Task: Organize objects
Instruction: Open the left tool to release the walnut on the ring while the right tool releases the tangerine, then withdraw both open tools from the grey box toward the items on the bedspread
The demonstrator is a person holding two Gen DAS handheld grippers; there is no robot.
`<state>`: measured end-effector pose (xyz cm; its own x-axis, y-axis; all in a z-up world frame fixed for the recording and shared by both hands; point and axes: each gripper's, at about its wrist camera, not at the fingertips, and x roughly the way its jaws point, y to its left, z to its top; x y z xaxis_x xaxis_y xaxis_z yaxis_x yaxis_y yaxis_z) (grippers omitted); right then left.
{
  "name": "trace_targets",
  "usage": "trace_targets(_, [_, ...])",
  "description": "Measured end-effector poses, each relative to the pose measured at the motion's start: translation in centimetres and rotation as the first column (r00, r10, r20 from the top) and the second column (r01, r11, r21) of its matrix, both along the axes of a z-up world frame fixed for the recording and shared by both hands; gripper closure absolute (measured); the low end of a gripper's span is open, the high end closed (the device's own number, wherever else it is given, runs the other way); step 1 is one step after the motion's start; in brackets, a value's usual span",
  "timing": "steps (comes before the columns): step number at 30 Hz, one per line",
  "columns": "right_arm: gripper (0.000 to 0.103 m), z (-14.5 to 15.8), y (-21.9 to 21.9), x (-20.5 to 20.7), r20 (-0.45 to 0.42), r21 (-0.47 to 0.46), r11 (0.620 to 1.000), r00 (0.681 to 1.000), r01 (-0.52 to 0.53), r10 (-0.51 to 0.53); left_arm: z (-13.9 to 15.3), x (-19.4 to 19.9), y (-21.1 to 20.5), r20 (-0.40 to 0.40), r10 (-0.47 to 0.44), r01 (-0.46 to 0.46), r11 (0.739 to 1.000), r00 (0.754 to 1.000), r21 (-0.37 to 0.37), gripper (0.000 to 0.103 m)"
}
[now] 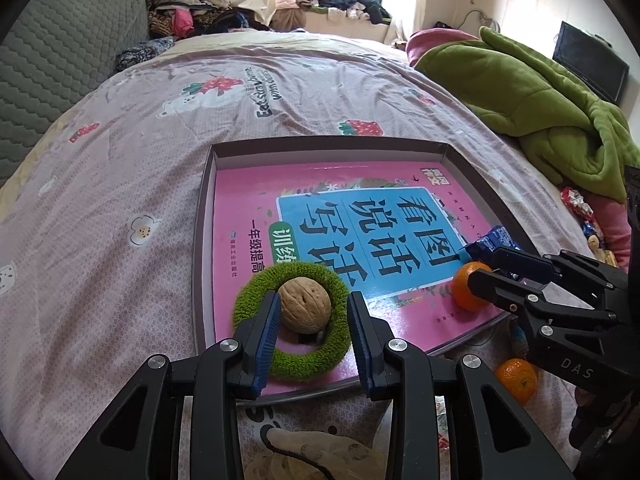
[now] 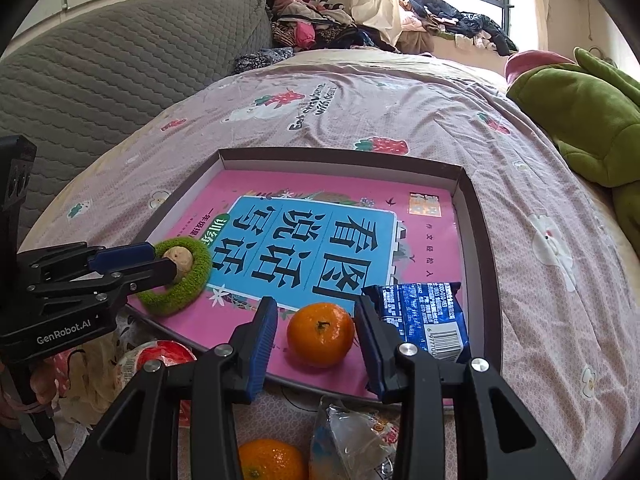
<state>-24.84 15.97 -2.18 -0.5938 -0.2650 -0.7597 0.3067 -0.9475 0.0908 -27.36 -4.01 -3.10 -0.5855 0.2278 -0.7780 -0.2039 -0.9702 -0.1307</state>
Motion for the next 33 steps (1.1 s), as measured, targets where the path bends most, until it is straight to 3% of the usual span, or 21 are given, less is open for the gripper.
trace_targets(6, [0.059, 0.4, 0.2, 0.1, -0.003, -0.01, 1.0, 1.0, 0.003, -0.003, 0.8, 0.3, -0.1, -0.014, 0.006, -0.006, 1.0, 1.0, 0.005, 0.067])
trace_targets(19, [0.059, 1.0, 0.2, 0.4, -0.008, -0.021, 1.0, 1.0, 0.007, -0.007, 2.1, 1.1, 0.1, -0.032, 0.009, -0.008, 1.0, 0.999, 0.01, 0.052])
trace_targets(33, [0.059, 2.5, 0.7, 1.0, -0.032, -0.047, 0.999, 0.999, 0.021, -0.022, 3.6, 2.6, 0.3, -0.059, 0.017, -0.017, 1.0, 0.998, 0.001, 0.05])
